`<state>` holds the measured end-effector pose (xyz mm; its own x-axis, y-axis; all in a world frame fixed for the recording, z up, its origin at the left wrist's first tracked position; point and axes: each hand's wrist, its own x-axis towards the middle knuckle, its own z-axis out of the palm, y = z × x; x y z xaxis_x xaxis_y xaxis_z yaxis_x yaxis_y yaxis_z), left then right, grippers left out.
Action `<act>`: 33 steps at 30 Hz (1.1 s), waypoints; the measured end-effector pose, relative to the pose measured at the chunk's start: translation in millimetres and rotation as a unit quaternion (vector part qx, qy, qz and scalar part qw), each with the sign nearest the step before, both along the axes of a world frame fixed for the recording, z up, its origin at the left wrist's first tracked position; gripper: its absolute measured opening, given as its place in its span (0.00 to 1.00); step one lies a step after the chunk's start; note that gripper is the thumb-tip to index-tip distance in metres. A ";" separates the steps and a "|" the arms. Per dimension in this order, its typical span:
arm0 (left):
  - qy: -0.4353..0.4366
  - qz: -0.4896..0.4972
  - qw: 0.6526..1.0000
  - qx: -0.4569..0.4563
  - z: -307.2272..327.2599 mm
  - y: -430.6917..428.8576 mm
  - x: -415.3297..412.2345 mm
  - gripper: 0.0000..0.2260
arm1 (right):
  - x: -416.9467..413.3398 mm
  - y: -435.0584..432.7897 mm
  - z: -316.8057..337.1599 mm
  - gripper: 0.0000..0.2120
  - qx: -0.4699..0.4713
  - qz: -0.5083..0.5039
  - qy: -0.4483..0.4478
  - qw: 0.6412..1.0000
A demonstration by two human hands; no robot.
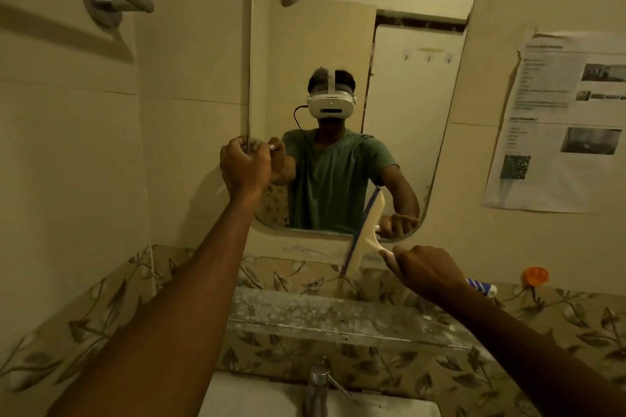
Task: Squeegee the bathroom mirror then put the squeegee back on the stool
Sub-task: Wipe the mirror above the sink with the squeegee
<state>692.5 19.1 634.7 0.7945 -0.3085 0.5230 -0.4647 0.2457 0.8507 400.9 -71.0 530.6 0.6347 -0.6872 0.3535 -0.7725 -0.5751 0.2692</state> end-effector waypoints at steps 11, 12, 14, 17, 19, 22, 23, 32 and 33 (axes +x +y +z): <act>-0.032 -0.020 0.999 -0.005 -15.5 -2.0 -27.7 0.30 | -66.9 0.9 -28.1 0.18 -0.018 -0.076 -0.031 0.996; -0.037 -0.010 0.999 0.005 -19.4 -3.9 -31.3 0.32 | -76.4 2.5 -29.6 0.18 -0.021 -0.085 -0.038 0.995; -0.059 0.022 0.997 0.032 -30.5 -7.0 -43.9 0.35 | -91.4 7.3 -30.9 0.18 -0.031 -0.099 -0.046 0.994; -0.123 0.029 0.992 0.027 -50.7 -6.2 -72.7 0.35 | -99.9 21.4 -35.5 0.16 -0.042 -0.109 -0.070 0.991; -0.173 -0.007 0.984 0.037 -65.8 -7.9 -89.7 0.33 | -99.7 31.6 -40.9 0.19 -0.049 -0.110 -0.119 0.985; -0.253 -0.056 0.963 0.072 -87.6 -15.4 -109.1 0.31 | -95.3 42.3 -49.9 0.25 -0.034 -0.111 -0.221 0.968; -0.274 -0.069 0.956 0.082 -92.7 -17.7 -115.9 0.30 | -92.5 46.1 -50.5 0.25 -0.024 -0.108 -0.268 0.957; -0.346 -0.138 0.921 0.110 -108.5 -22.4 -179.6 0.26 | -89.8 73.4 -46.1 0.22 0.058 -0.095 -0.594 0.796; -0.356 -0.139 0.917 0.117 -110.8 -20.0 -189.9 0.26 | -98.5 74.1 -49.3 0.22 0.074 -0.101 -0.611 0.781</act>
